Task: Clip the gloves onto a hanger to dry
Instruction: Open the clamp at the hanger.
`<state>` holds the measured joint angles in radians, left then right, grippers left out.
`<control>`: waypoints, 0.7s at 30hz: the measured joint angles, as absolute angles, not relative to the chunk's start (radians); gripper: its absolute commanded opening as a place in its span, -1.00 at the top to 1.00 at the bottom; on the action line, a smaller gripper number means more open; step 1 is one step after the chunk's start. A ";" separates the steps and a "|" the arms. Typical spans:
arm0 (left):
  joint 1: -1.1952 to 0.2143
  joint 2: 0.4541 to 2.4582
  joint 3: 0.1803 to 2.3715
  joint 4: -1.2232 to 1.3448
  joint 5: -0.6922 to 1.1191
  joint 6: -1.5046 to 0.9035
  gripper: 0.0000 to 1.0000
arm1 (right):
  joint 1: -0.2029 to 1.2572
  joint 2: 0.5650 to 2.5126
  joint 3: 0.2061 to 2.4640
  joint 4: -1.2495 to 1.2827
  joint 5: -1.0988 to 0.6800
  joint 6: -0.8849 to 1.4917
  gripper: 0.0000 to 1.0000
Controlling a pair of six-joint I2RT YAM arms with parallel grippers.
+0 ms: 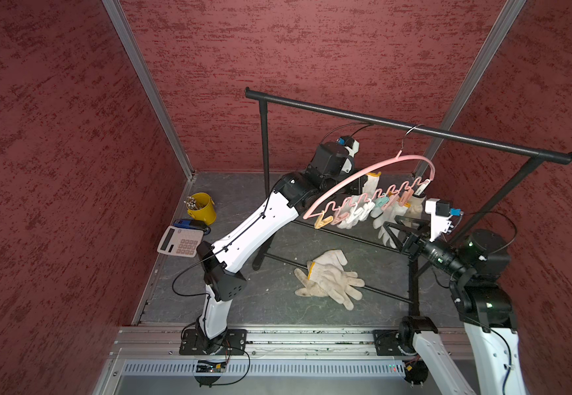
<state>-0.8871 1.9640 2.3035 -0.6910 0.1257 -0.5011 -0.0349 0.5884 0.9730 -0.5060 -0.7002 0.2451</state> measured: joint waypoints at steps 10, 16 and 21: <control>-0.930 1.969 2.292 -0.626 0.197 -0.525 1.00 | -0.036 0.474 0.972 -0.517 -0.517 0.296 -0.08; -0.945 1.969 2.272 -0.599 0.236 -0.540 1.00 | -0.036 0.480 0.953 -0.514 -0.493 0.313 -0.07; -0.952 1.969 2.272 -0.561 0.263 -0.556 1.00 | -0.036 0.508 0.928 -0.486 -0.486 0.331 -0.06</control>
